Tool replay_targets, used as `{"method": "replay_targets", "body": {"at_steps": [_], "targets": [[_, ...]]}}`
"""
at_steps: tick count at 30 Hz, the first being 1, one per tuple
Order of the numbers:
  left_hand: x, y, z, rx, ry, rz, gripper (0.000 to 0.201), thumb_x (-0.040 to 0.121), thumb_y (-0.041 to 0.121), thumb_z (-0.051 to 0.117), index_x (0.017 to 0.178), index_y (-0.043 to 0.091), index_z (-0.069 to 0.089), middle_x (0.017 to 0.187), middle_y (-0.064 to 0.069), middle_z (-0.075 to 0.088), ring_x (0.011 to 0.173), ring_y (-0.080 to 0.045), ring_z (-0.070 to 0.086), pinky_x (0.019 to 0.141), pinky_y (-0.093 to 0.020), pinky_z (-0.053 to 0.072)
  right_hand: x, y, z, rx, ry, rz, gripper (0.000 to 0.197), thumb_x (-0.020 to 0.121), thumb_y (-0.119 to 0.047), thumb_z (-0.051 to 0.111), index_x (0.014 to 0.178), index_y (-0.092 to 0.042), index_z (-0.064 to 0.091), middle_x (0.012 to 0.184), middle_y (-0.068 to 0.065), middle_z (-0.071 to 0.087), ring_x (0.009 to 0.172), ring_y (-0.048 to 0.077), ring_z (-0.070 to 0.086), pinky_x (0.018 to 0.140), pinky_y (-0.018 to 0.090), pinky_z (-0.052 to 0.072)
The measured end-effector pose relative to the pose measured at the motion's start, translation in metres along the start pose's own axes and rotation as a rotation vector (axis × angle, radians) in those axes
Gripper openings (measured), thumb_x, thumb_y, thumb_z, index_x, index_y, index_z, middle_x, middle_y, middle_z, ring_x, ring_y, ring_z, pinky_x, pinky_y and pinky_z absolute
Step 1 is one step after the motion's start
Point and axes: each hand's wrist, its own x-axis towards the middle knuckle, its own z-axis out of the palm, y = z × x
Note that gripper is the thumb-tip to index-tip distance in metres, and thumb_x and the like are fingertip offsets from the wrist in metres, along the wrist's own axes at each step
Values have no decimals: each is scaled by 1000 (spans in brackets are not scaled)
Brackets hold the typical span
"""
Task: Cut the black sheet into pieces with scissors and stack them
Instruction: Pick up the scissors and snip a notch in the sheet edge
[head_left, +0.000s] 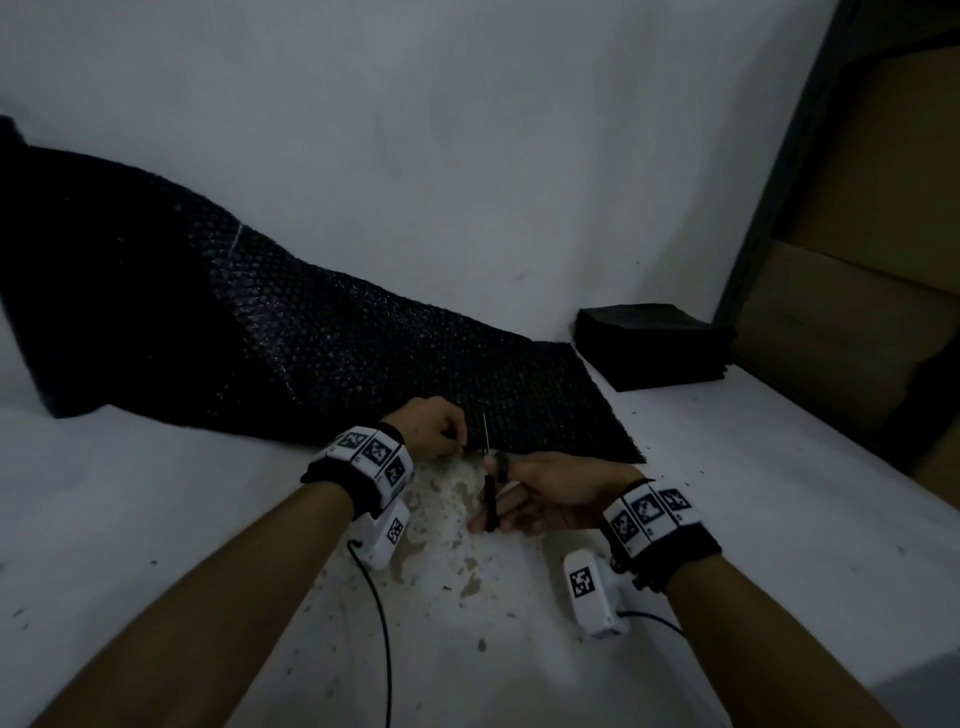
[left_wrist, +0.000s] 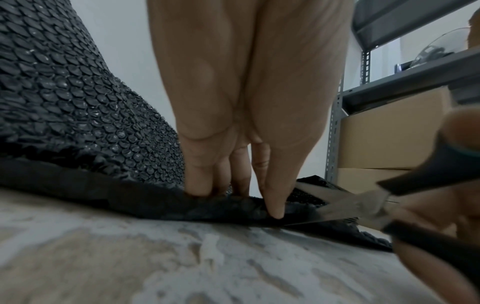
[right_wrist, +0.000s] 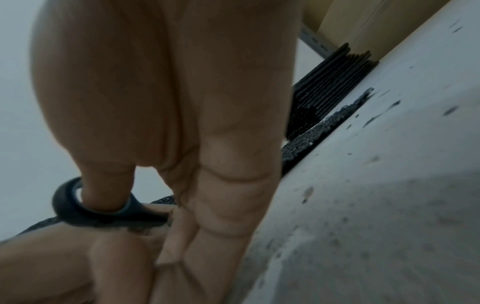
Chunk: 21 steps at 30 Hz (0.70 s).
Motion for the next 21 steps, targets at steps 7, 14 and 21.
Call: {"method": "replay_targets", "body": {"at_steps": [7,14,21], "targets": [[2,2,1,11,-15,11,12,91,18,67,85,28,64,101,-1,67,91,-20,63,78,-33,55,5,3,-6,10,9,-10,62,93,-59,54,115,-2,68,117,14,72,74,13,60,59,21,46],[14,16,3,27,-8,28,8,93,15,62,91,23,62,105,-2,64,95,-23,62,78,-31,51,6,0,-24,-10,71,0,74,91,-58,58,127,7,59,113,18,73,68,15,52,55,23,39],[21,19,4,23,-19,33,8,94,17,61,90,24,61,99,1,60,92,-23,61,75,-32,51,7,3,-33,4,22,12,68,89,-59,62,117,2,63,116,22,71,67,16,52,58,26,39]]}}
